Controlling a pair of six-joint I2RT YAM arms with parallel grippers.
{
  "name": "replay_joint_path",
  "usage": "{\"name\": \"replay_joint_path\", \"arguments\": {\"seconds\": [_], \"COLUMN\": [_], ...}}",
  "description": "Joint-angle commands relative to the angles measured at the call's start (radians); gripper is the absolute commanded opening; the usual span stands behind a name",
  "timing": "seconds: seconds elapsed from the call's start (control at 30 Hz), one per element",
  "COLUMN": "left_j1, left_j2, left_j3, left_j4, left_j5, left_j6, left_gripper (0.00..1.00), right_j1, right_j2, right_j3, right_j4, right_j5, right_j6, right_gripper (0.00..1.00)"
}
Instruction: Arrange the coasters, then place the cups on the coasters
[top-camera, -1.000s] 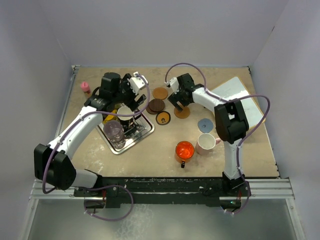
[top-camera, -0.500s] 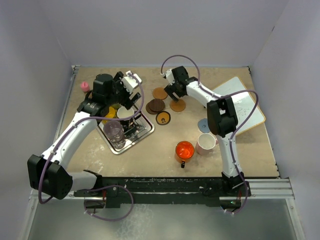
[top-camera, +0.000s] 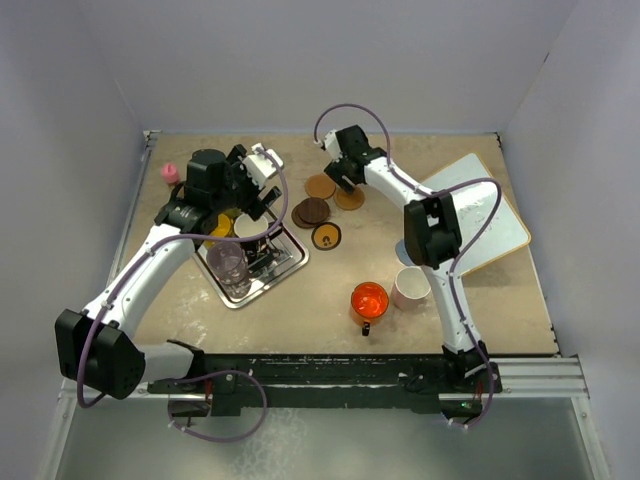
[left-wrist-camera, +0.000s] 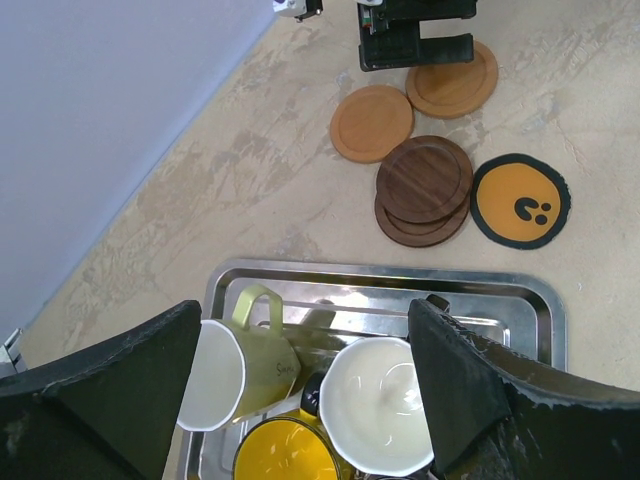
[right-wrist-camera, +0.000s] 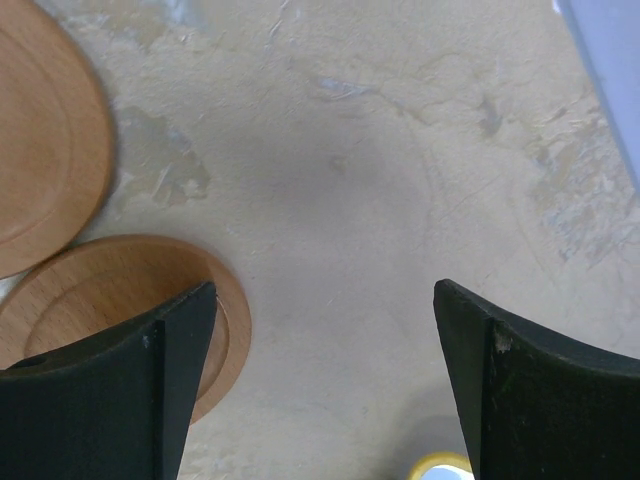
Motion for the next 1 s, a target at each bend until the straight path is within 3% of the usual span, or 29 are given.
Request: {"name": "replay_joint_path", "arguments": {"seconds": [0.0, 0.97], "left_j1": [0.011, 0.011], "left_j2": [-0.032, -0.025], "left_j3": [0.005, 0.000], "left_j4": [0.040, 0.052], "left_j5": [0.003, -0.004], "left_j6": [0.014, 0.023], "left_gripper": [0.81, 0.82], "right_j1": [-0.004, -0.016], "right_j2": [0.069, 0.029], "right_j3": [0.051, -0.011], "right_j4": [-0.028, -0.012], "right_j5": [0.067, 0.168], "right_j6": [-0.056, -0.185], "right_gripper": [0.91, 0.91]}}
